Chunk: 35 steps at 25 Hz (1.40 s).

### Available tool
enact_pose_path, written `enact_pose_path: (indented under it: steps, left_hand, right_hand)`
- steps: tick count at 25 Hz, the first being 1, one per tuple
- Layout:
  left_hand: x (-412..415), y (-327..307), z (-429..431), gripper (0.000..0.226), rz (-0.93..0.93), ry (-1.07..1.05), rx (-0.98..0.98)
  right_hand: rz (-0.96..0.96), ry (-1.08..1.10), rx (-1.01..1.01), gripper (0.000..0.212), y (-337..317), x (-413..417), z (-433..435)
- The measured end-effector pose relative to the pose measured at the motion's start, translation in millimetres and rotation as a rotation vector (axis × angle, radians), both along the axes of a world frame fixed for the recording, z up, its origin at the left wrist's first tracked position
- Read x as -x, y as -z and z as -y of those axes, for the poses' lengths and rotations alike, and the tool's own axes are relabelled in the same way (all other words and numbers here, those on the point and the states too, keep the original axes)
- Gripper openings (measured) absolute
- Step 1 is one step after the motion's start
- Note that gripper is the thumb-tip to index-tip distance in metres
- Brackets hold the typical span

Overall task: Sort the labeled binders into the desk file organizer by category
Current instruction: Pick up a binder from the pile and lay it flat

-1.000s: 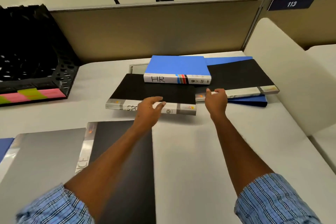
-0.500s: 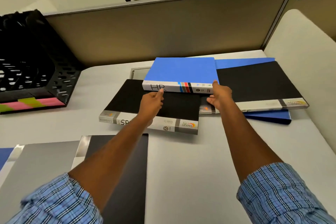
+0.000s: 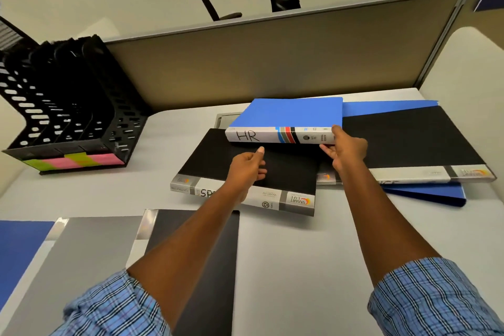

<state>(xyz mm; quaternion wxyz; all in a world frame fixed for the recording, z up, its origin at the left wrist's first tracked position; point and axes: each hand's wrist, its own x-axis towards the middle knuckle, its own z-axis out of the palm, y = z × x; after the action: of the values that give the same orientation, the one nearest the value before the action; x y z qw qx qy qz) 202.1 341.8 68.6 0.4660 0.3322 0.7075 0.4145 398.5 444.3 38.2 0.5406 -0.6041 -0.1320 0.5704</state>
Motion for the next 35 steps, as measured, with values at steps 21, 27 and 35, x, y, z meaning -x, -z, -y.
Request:
enact_pose_path:
  steps: [21, 27, 35]
  left_hand:
    - [-13.6, -89.4, 101.2, 0.053, 1.026, -0.250, -0.326]
    - [19.6, -85.8, 157.8, 0.037, 0.915, -0.294, -0.344]
    - [127.3, -79.3, 259.6, 0.051, 0.792, -0.136, -0.403]
  right_hand:
    - [-0.326, -0.203, -0.286, 0.010, -93.8, 7.2, 182.0]
    - [-0.214, -0.338, -0.205, 0.005, -86.4, 39.5, 216.6]
    - [0.138, -0.616, -0.199, 0.034, -96.9, 125.8, 285.4]
